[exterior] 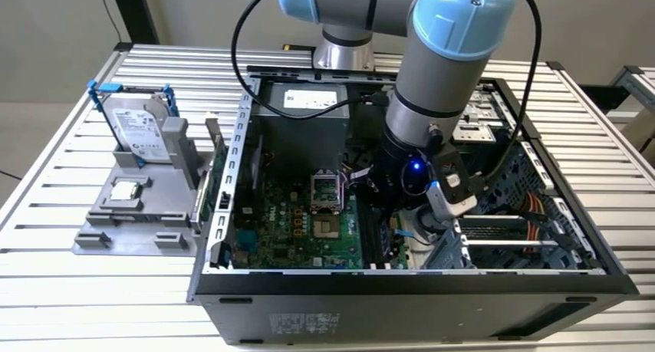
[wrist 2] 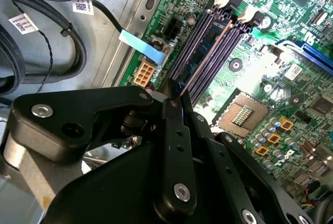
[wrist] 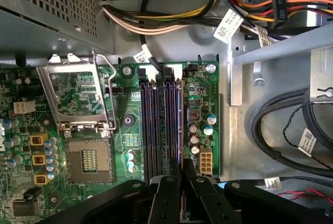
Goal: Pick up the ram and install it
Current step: 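Insert the ram into the slot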
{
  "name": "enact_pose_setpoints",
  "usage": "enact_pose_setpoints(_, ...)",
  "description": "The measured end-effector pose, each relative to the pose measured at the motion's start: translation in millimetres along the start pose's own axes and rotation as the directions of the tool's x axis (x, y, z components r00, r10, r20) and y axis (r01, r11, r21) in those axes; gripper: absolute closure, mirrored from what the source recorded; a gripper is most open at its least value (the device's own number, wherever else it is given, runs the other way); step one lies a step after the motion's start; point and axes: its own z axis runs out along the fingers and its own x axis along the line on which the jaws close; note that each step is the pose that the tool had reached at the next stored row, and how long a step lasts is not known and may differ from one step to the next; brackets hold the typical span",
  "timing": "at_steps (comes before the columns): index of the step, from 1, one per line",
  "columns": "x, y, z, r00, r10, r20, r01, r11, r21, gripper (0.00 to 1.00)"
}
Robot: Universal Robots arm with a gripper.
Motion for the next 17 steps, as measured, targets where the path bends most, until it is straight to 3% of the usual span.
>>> enact_pose_setpoints(17,-2.8,-0.1,0.2,1.0000,0.000,-0.0001,0.000,1.0000,0.0000,1.00)
